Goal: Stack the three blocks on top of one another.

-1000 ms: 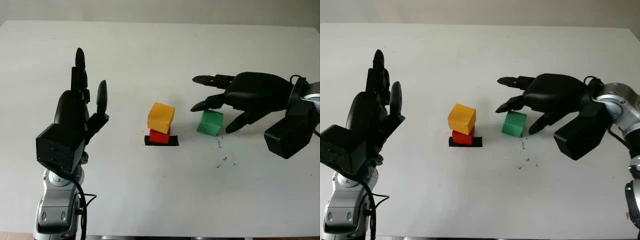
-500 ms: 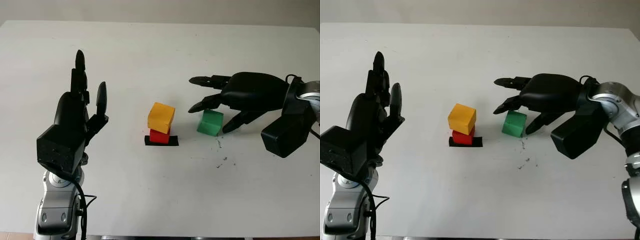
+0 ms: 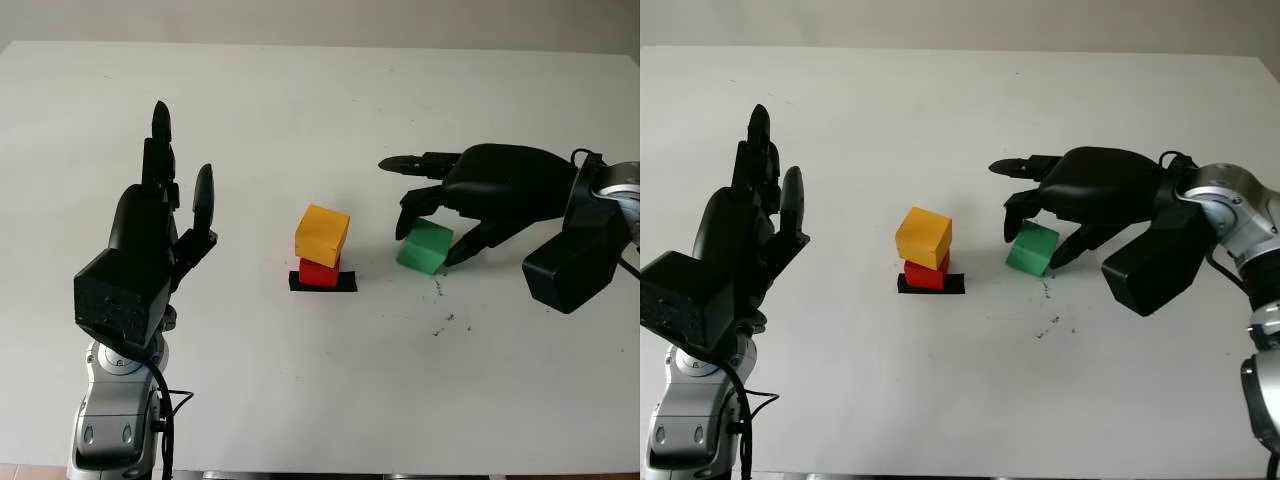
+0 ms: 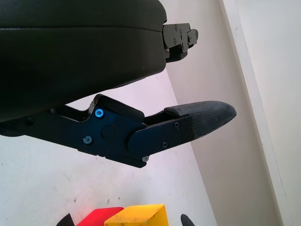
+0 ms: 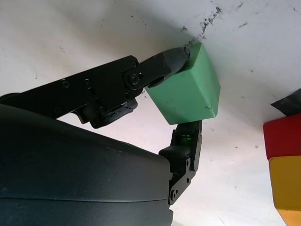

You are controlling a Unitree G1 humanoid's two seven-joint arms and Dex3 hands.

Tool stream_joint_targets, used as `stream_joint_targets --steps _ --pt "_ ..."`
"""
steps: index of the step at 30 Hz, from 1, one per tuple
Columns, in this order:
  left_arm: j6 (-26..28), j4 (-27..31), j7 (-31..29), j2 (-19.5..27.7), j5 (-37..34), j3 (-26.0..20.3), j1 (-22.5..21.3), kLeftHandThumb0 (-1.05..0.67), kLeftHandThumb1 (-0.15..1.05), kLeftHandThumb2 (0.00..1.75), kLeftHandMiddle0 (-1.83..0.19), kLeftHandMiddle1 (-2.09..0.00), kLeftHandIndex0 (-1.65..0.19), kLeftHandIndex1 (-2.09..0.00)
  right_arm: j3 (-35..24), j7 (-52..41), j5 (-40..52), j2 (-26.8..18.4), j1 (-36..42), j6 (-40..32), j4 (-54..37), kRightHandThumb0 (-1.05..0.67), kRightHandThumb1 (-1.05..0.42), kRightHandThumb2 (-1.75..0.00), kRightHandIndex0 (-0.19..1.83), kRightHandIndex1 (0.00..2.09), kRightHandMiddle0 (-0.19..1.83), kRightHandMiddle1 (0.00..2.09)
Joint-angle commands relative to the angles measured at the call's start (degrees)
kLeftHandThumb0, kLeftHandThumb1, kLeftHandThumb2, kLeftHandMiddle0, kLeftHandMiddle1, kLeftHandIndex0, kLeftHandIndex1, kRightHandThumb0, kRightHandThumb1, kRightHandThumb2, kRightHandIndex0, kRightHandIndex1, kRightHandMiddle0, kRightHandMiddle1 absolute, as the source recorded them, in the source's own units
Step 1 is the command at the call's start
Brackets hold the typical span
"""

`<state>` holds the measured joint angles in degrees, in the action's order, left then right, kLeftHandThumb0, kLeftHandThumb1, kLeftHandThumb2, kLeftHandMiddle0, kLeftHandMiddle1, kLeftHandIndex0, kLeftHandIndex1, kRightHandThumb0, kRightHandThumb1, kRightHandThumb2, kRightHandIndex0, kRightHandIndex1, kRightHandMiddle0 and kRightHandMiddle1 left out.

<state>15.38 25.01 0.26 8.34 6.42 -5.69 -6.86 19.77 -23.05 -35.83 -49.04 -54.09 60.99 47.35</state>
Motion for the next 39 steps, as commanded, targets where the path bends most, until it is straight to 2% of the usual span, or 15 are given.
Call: stream_joint_targets --steps 1,10,15,18,21,24,28,31,39 --pt "0.02 1.36 -0.04 0.31 0.12 -0.27 0.60 -0.80 1.05 0.68 0.15 -0.05 0.13 -0.05 0.18 0.37 0.51 0.17 -0.80 0.65 0.39 -0.42 -0.96 -0.05 0.07 0.07 0.46 1.19" --pt "0.46 1.44 -0.12 0.24 0.19 0.08 0.37 -0.80 1.05 0.68 0.15 -0.05 0.12 -0.06 -0.26 1.73 0.35 0.09 -1.72 1.43 0.58 -0.42 -0.95 -0.05 0.15 0.09 0.45 1.25" --pt "0.88 1.32 -0.09 0.13 0.26 0.20 0.15 -0.81 1.05 0.68 0.16 -0.05 0.13 -0.05 -1.05 -1.34 2.76 0.92 -3.97 -3.73 -1.12 -0.41 -0.95 -0.05 0.18 0.09 0.45 1.23" --pt "0.78 1.16 -0.05 0.06 0.23 0.25 0.16 -0.80 1.05 0.68 0.16 -0.05 0.14 -0.05 -3.10 -7.27 10.72 3.02 -4.35 -10.10 -2.18 -0.37 -0.91 -0.04 0.23 0.09 0.50 1.19" --pt "0.54 0.88 0.10 0.09 0.44 0.25 0.11 -0.80 1.05 0.68 0.16 -0.05 0.13 -0.05 -5.49 -15.06 19.57 4.93 -4.39 -18.54 -5.66 -0.37 -0.89 -0.05 0.25 0.09 0.50 1.28" --pt "0.29 0.72 -0.08 0.18 0.22 0.09 0.05 -0.80 1.05 0.68 0.15 -0.06 0.13 -0.05 -6.89 -21.40 24.70 5.80 -5.19 -26.51 -10.41 -0.37 -0.89 -0.05 0.25 0.07 0.47 1.36" --pt "0.22 0.58 0.27 -0.26 -0.04 0.06 -0.09 -0.80 1.05 0.67 0.15 -0.06 0.13 -0.06 -7.20 -26.65 26.50 6.47 -7.57 -34.41 -16.13 -0.34 -0.89 -0.05 0.27 0.07 0.47 1.39" --pt "-0.05 0.38 0.35 -0.39 0.12 0.36 -0.05 -0.80 1.05 0.68 0.15 -0.06 0.13 -0.06 -6.60 -30.07 26.29 7.86 -10.27 -43.71 -20.79 -0.30 -0.87 -0.05 0.28 0.07 0.48 1.40" --pt "-0.91 -0.41 0.51 -0.43 0.55 0.78 0.03 -0.80 1.05 0.69 0.15 -0.05 0.14 -0.05 -6.47 -34.05 27.52 12.35 -14.50 -53.19 -26.95 -0.29 -0.84 -0.05 0.28 0.07 0.50 1.44"
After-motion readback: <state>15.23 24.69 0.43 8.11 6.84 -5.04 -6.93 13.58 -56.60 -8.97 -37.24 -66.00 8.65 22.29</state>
